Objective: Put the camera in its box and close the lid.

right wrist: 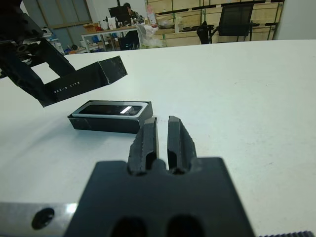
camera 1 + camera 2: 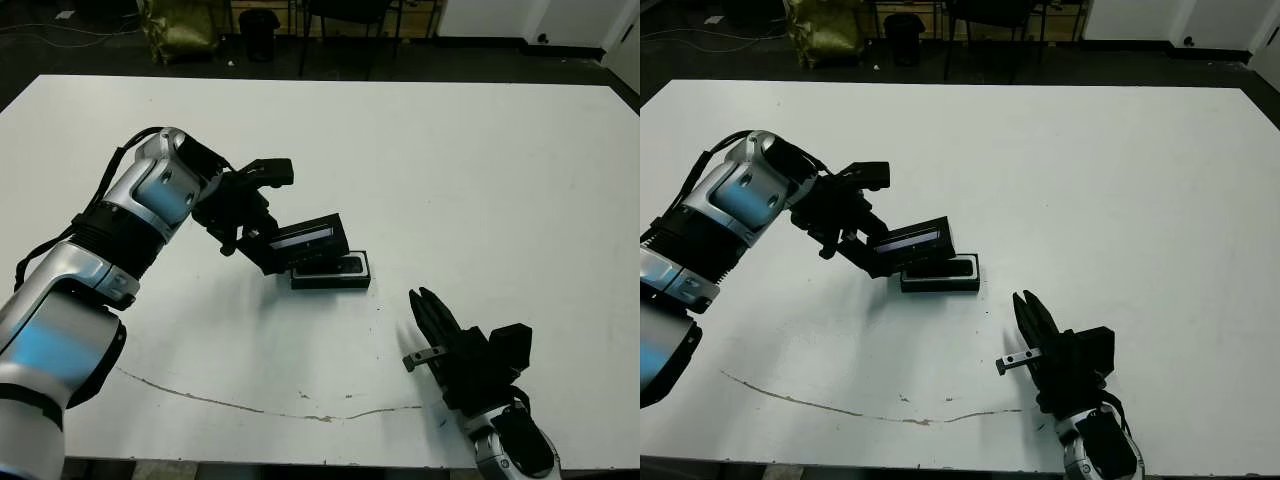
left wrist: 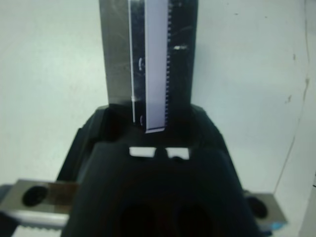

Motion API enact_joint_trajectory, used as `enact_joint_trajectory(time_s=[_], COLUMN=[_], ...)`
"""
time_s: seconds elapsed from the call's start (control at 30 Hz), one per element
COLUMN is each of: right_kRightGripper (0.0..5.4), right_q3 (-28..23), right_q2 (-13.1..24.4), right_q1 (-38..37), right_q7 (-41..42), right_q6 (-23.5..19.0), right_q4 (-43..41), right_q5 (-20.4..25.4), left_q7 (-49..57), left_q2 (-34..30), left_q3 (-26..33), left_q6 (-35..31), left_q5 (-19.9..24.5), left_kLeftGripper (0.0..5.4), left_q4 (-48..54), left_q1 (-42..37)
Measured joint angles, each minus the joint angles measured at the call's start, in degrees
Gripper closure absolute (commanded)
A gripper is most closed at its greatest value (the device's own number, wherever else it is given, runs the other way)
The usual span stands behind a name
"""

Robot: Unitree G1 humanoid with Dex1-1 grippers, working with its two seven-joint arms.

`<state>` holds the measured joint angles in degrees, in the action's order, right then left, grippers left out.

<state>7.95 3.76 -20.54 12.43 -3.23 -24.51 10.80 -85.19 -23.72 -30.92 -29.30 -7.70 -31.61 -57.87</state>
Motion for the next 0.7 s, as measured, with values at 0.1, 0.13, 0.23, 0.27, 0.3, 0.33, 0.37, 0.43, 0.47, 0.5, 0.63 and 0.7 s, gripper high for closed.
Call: enact_joint_trajectory(time_s=[0.1, 0.13, 0.23, 0.27, 0.3, 0.33, 0.37, 0.43, 0.47, 0.5, 0.63, 0.7], right_kRightGripper=[5.4, 5.4, 5.4, 5.4, 5.4, 5.4, 5.4, 5.4, 5.4, 5.4, 5.4, 5.4], right_q3=[0.0, 0.0, 0.0, 0.0, 0.0, 0.0, 0.0, 0.0, 0.0, 0.0, 0.0, 0.0], right_q2=[0.0, 0.0, 0.0, 0.0, 0.0, 0.0, 0.0, 0.0, 0.0, 0.0, 0.0, 0.0], right_q1=[0.0, 0.0, 0.0, 0.0, 0.0, 0.0, 0.0, 0.0, 0.0, 0.0, 0.0, 0.0], right_q7=[-0.1, -0.1, -0.1, -0.1, -0.1, -0.2, -0.2, -0.2, -0.2, -0.2, -0.4, -0.5], right_q6=[0.0, 0.0, 0.0, 0.0, 0.0, 0.0, 0.0, 0.0, 0.0, 0.0, -0.1, -0.1], right_q4=[-0.2, -0.2, -0.2, -0.2, -0.2, -0.3, -0.3, -0.3, -0.3, -0.3, -0.5, -0.5], right_q5=[0.0, 0.0, 0.0, 0.0, 0.0, -0.2, -0.3, -0.4, -0.4, -0.4, -0.4, -0.3], left_q7=[0.4, 0.5, 0.6, 0.7, 0.8, 0.9, 1.0, 1.2, 1.4, 1.6, 1.8, 2.0], left_q2=[0.3, 0.4, 0.6, 0.8, 1.0, 1.1, 1.2, 1.4, 1.5, 1.5, 1.7, 1.9], left_q3=[0.0, 0.0, 0.0, 0.0, 0.0, 0.0, 0.0, 0.0, 0.0, 0.0, 0.0, 0.0], left_q6=[0.0, 0.0, 0.3, 0.4, 0.5, 0.8, 1.0, 1.1, 1.1, 1.2, 2.1, 2.1], left_q5=[0.0, 0.0, 0.1, 0.2, 0.3, 0.3, 0.3, 0.3, 0.3, 0.3, 0.5, 0.7], left_kLeftGripper=[3.15, 3.15, 3.15, 3.15, 3.15, 3.15, 3.15, 3.15, 3.15, 3.15, 3.15, 3.15], left_q4=[0.1, 0.1, 0.1, 0.0, 0.0, -0.1, -0.1, -0.2, -0.2, -0.2, -0.3, -0.4], left_q1=[0.1, 0.3, 0.9, 1.2, 1.5, 1.7, 1.8, 1.8, 1.8, 1.9, 2.0, 2.1])
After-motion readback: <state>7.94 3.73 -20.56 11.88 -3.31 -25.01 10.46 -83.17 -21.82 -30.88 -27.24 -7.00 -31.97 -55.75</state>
